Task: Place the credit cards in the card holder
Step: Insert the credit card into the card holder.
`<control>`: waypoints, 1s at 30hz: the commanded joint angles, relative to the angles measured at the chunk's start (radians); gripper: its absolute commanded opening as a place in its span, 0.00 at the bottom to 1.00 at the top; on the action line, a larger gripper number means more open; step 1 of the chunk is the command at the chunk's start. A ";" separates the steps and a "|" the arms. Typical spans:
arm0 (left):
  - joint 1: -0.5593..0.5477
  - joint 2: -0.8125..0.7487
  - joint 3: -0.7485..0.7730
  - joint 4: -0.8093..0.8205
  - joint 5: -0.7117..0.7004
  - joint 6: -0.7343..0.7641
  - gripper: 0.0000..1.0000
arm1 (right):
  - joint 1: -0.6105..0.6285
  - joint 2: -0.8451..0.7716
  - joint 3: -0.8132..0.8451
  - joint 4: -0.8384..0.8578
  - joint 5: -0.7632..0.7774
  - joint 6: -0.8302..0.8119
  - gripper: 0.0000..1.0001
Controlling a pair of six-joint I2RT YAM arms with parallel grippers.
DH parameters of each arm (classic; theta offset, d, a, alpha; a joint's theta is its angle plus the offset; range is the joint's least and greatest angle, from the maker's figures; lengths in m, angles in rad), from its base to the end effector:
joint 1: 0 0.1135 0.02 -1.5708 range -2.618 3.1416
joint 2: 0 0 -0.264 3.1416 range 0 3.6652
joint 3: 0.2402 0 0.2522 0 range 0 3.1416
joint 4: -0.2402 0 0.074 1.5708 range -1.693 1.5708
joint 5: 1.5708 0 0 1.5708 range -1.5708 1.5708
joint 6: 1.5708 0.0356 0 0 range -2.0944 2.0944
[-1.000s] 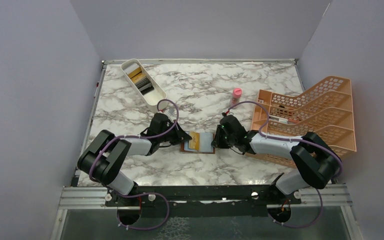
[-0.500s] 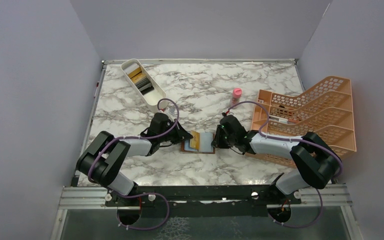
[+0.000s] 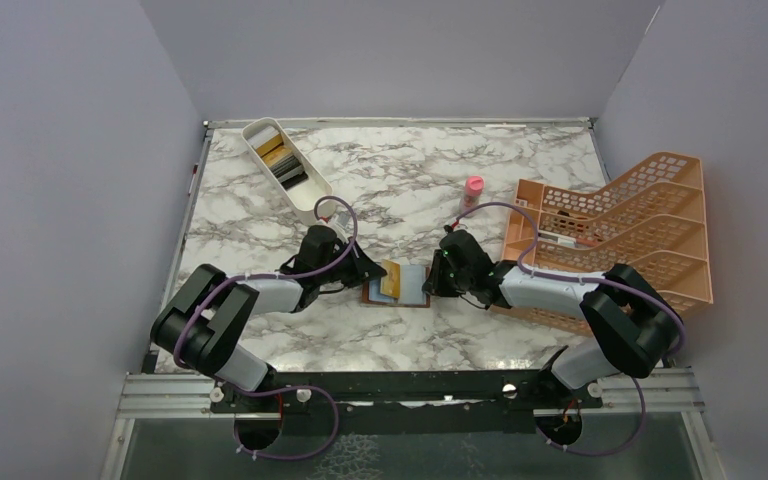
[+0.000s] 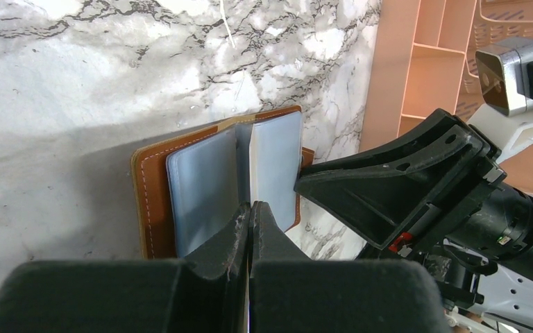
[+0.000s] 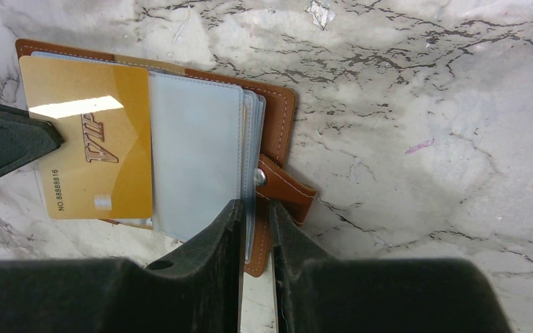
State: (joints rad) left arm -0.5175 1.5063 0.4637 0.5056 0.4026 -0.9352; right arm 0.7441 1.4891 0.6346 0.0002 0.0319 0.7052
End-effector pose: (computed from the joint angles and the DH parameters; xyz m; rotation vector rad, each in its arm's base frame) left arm 0.2277 -0.1457 0.1410 -0.2180 2.3287 -1.2316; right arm 0.2042 0.1865 0.1486 -0.0340 2.5202 0.5954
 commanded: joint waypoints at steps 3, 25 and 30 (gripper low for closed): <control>-0.004 0.014 -0.006 0.011 0.013 0.005 0.00 | 0.000 0.033 -0.040 -0.068 -0.018 -0.024 0.22; -0.035 0.084 -0.028 0.078 -0.023 -0.017 0.00 | 0.001 0.042 -0.038 -0.060 -0.036 -0.013 0.22; -0.064 0.121 -0.017 0.101 -0.034 -0.040 0.00 | 0.001 0.026 -0.045 -0.050 -0.069 0.003 0.22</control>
State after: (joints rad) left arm -0.5571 1.5906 0.4526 0.5896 0.3950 -0.9623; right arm 0.7433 1.4891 0.6346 0.0017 0.0162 0.7059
